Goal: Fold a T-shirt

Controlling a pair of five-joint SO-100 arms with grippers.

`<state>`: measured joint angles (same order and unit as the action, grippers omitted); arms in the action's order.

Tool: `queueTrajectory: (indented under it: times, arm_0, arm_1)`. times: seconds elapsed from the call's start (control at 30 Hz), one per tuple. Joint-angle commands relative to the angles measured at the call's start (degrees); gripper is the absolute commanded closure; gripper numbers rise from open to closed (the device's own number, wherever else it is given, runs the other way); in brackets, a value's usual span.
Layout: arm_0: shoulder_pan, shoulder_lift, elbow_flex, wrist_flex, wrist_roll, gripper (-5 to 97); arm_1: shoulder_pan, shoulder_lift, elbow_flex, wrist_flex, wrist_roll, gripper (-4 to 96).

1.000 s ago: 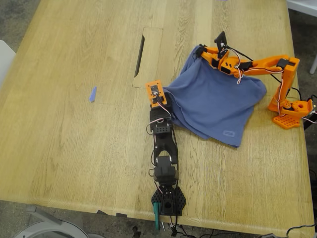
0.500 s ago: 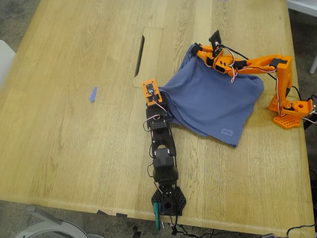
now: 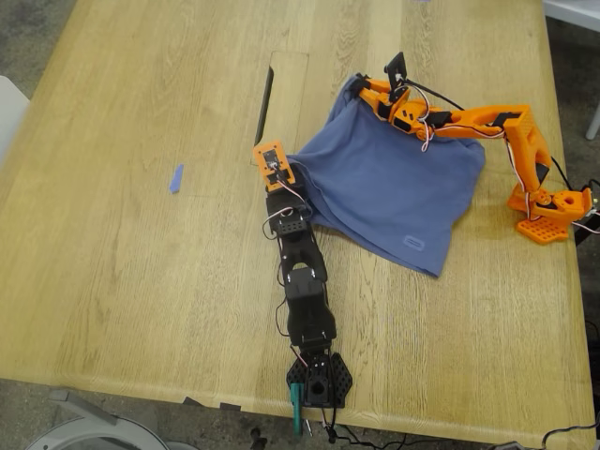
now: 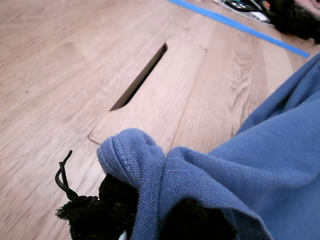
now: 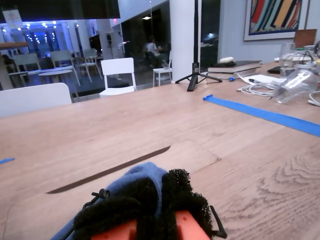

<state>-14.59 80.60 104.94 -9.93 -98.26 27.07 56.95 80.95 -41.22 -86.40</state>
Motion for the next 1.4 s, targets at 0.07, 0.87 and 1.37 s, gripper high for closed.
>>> queueTrajectory:
  times: [0.07, 0.87, 1.37]
  arm_0:
    - [-3.25, 0.09, -11.78, -0.44, 0.70, 92]
    - [-5.98, -4.22, -23.73, 17.14, 0.62, 92]
    - [-6.33, -9.32, -39.11, 33.93, 0.44, 92]
  arm_1:
    - [0.97, -1.41, -9.14, 0.53, 0.44, 91.0]
    - [2.20, -17.23, -45.00, 26.46, 0.70, 91.0]
    - [3.25, -19.07, -58.45, 47.20, 0.53, 91.0]
